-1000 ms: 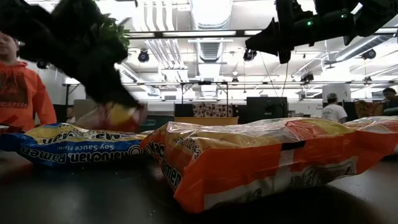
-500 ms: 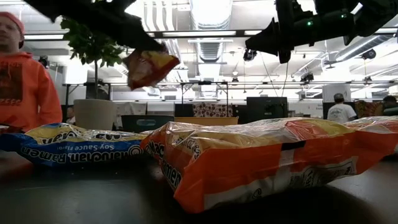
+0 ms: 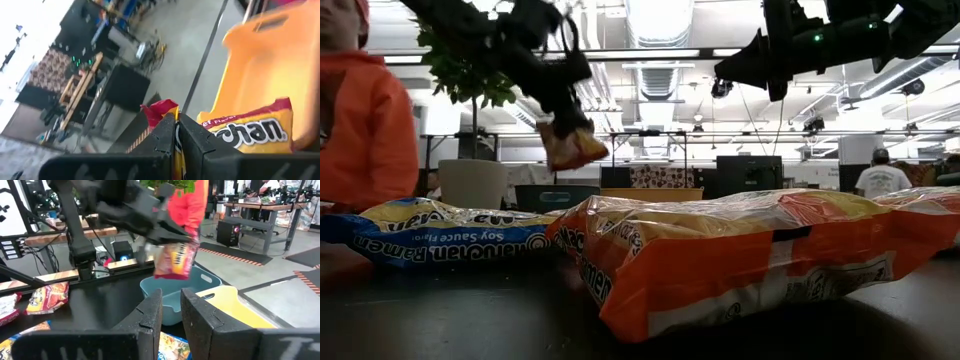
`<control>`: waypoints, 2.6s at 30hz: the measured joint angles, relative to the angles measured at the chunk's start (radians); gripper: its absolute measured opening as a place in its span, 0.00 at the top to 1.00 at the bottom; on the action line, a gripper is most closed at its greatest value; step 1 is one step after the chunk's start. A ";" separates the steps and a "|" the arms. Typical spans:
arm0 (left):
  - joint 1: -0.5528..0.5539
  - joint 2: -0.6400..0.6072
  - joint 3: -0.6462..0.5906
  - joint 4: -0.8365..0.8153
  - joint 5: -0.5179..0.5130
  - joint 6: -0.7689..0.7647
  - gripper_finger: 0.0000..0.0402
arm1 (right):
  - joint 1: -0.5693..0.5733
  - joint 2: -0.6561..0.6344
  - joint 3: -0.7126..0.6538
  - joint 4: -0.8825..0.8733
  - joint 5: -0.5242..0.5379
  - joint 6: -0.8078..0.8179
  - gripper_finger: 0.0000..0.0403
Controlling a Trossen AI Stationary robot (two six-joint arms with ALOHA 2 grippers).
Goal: Sort Maruchan noodles
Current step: Put the red noodle pack into the blue bin, then put the blue noodle pack into the red bin
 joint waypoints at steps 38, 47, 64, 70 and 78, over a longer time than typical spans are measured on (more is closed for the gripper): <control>0.193 0.245 0.126 -0.096 0.074 0.312 0.96 | 0.000 0.000 0.000 -0.022 0.007 -0.007 0.85; 0.190 0.244 0.125 -0.094 0.024 0.296 0.91 | 0.000 0.000 0.000 -0.022 0.007 -0.007 0.85; -0.071 -0.071 0.088 -0.393 0.614 -0.507 0.90 | 0.002 0.000 0.000 -0.038 0.007 0.030 0.85; -0.271 -0.118 0.024 -0.384 0.745 -0.653 0.90 | 0.009 0.000 0.000 -0.049 -0.021 0.147 0.85; -0.484 -0.118 -0.043 -0.396 0.688 -0.651 0.90 | 0.109 0.038 0.001 -0.046 -0.054 0.372 0.85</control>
